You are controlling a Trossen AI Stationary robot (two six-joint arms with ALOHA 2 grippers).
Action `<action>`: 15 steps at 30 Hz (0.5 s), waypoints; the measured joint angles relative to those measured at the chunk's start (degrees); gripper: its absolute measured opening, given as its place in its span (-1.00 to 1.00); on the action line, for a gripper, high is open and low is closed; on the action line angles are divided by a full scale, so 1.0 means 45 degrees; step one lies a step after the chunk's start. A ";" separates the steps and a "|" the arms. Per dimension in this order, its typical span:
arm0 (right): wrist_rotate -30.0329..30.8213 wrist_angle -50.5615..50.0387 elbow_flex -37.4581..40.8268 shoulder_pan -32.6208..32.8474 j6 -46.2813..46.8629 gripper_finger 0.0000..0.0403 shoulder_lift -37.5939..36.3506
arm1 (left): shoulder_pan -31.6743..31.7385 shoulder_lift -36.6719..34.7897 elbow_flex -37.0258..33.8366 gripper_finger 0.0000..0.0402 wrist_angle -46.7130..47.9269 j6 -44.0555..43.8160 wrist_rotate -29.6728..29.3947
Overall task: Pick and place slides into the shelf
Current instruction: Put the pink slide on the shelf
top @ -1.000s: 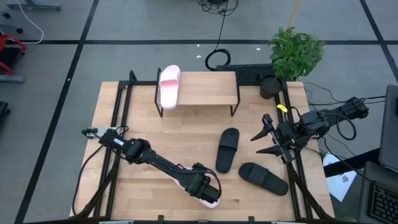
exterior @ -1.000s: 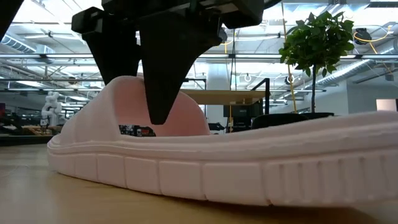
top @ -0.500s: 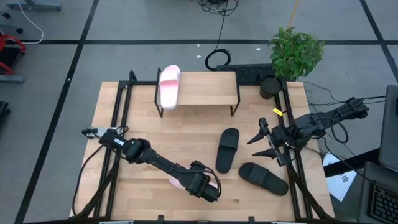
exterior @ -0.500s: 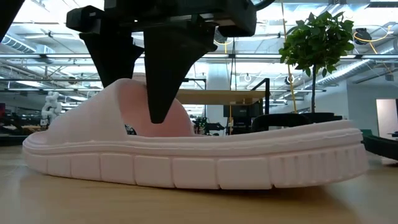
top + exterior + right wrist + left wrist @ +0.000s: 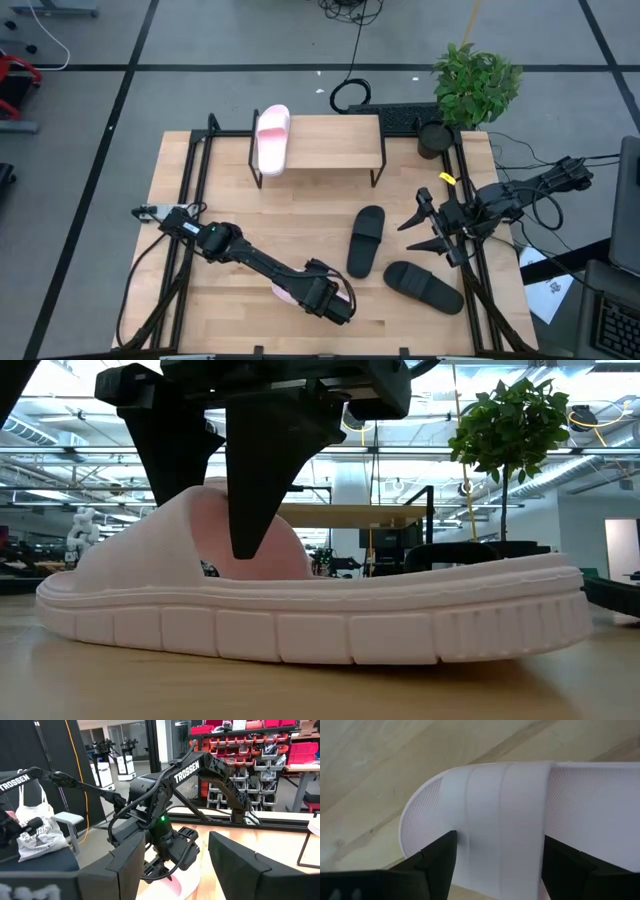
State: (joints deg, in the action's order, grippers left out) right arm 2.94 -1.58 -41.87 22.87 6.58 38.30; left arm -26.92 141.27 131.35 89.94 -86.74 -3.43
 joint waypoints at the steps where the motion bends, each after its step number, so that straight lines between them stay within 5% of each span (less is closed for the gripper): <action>1: 0.0000 -0.0005 0.0000 0.0000 0.0000 0.04 0.0000 | 0.0000 0.0000 0.0000 0.25 -0.0004 0.0075 0.0003; 15: -0.0001 -0.0024 0.0000 -0.0004 -0.0002 0.04 0.0000 | 0.0039 0.0000 0.0005 0.25 -0.0095 0.0258 0.0109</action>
State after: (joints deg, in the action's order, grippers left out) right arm 2.93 -1.69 -41.87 22.86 6.57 38.30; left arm -26.74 141.27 131.37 89.52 -85.58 -2.94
